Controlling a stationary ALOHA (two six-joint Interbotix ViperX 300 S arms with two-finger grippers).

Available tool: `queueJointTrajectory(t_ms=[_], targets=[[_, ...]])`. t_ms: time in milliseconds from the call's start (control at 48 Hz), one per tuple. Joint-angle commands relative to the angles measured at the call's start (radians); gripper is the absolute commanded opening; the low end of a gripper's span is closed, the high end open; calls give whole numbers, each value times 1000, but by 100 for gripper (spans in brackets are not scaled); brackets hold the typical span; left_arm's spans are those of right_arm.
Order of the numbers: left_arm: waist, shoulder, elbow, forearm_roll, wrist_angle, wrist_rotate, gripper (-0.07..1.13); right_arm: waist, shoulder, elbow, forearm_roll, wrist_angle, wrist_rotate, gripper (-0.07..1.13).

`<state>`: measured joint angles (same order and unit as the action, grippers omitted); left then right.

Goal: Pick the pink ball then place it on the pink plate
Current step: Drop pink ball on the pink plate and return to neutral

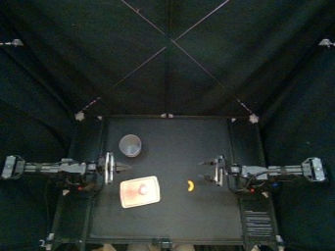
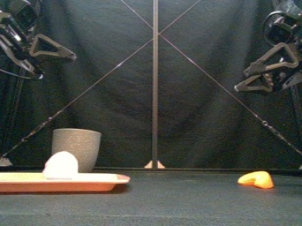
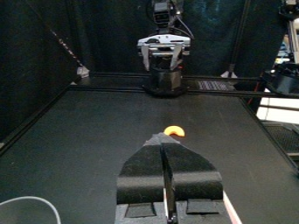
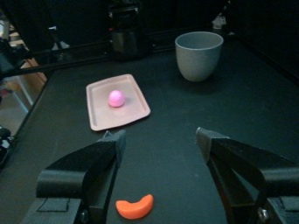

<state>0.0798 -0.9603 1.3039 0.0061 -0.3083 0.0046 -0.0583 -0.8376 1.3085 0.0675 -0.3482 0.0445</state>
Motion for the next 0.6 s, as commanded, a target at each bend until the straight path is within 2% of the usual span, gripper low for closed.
queueJointTrajectory(t_ms=[21,250,604], targets=[[5,5,-18,18,-9,2,6,37,-2,-40,0,-3,-3,97],[3,5,-18,46,-9,2,6,80,-6,-78,-8,-5,-5,97],[3,5,-15,54,-9,2,6,78,-35,-81,-17,-35,-5,97]])
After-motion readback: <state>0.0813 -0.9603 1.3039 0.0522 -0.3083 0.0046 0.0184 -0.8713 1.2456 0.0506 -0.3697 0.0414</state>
